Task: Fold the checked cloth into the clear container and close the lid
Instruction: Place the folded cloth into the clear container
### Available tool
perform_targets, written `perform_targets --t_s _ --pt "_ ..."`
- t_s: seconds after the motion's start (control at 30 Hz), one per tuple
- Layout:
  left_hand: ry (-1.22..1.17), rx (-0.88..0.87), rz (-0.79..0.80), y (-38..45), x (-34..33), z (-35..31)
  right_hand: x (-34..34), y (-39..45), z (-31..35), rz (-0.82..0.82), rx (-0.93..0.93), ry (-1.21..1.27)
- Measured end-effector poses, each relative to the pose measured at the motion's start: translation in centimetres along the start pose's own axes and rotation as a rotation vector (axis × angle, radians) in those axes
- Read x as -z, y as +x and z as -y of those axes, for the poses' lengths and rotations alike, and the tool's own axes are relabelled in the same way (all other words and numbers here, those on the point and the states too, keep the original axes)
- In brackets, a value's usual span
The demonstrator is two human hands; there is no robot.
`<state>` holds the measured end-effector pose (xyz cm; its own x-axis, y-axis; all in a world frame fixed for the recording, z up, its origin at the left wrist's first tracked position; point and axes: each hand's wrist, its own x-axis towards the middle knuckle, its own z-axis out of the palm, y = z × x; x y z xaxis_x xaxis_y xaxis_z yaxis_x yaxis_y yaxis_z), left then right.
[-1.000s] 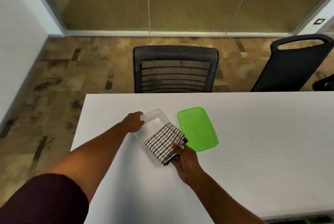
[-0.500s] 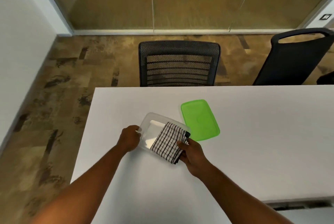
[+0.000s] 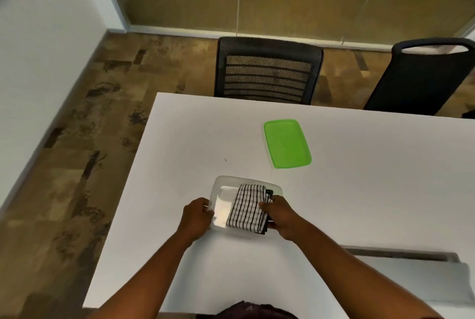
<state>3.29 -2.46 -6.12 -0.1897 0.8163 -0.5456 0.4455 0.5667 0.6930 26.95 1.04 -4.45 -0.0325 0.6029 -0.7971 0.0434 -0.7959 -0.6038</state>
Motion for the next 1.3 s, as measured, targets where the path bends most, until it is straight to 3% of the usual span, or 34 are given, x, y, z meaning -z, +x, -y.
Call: perform_targets --t_s 0.7,1.03,1.3 --pt "0.019 0.053 0.031 -4.4 -4.5 4.4 -2.2 0.7 -6.3 0.001 -0.043 -0.035" --pt "0.062 0.054 0.052 -4.5 -4.0 4.9 -2.0 1.3 -7.6 -0.068 0.093 -0.405" --pt "0.213 -0.059 0.075 -4.3 -3.5 4.5 -2.4 0.7 -7.8 -0.146 0.188 -0.520"
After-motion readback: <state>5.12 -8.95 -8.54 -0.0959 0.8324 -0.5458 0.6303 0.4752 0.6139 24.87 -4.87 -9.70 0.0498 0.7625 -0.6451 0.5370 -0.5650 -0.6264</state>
